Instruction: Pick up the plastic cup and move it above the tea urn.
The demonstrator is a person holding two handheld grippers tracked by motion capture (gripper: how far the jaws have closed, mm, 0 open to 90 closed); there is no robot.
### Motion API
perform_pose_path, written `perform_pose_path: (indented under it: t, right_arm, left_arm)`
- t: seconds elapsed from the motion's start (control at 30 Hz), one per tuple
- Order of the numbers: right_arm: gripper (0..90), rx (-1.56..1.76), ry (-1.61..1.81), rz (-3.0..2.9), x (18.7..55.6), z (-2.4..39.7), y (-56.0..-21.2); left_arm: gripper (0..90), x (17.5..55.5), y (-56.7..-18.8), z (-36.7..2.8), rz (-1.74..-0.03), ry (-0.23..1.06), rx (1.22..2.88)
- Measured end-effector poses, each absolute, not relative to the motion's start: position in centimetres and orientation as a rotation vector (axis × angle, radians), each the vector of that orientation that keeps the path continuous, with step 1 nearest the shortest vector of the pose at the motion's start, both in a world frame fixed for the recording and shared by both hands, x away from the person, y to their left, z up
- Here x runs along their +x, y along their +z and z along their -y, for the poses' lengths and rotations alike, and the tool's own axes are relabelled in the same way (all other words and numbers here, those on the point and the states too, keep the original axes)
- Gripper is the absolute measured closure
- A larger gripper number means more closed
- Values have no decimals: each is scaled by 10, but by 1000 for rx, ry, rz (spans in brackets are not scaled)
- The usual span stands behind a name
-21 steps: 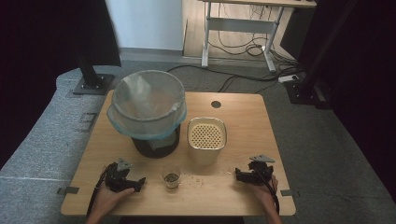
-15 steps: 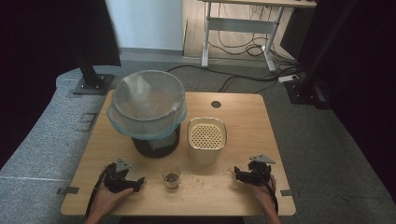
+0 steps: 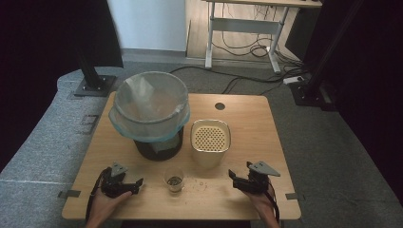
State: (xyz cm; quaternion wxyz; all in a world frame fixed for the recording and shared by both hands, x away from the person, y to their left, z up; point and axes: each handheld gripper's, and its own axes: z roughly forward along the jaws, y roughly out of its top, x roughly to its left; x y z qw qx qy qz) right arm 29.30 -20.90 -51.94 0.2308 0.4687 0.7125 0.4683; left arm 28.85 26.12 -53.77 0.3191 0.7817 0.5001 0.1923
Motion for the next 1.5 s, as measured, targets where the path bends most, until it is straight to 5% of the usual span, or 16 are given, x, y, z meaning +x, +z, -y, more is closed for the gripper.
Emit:
perform_pose_path:
  t: [0.67, 1.23, 1.5]
  right_arm:
    - [151, 971, 1540, -2252, 270, 101, -524]
    - [153, 904, 1563, -2358, 289, 26, -537]
    - [331, 872, 1513, -2308, 292, 21, -538]
  left_arm:
    - [103, 288, -539, -257, -1296, 452, 2071]
    - [103, 288, -540, -260, -1307, 442, 2070]
    - [104, 288, -541, -263, -1312, 439, 2079]
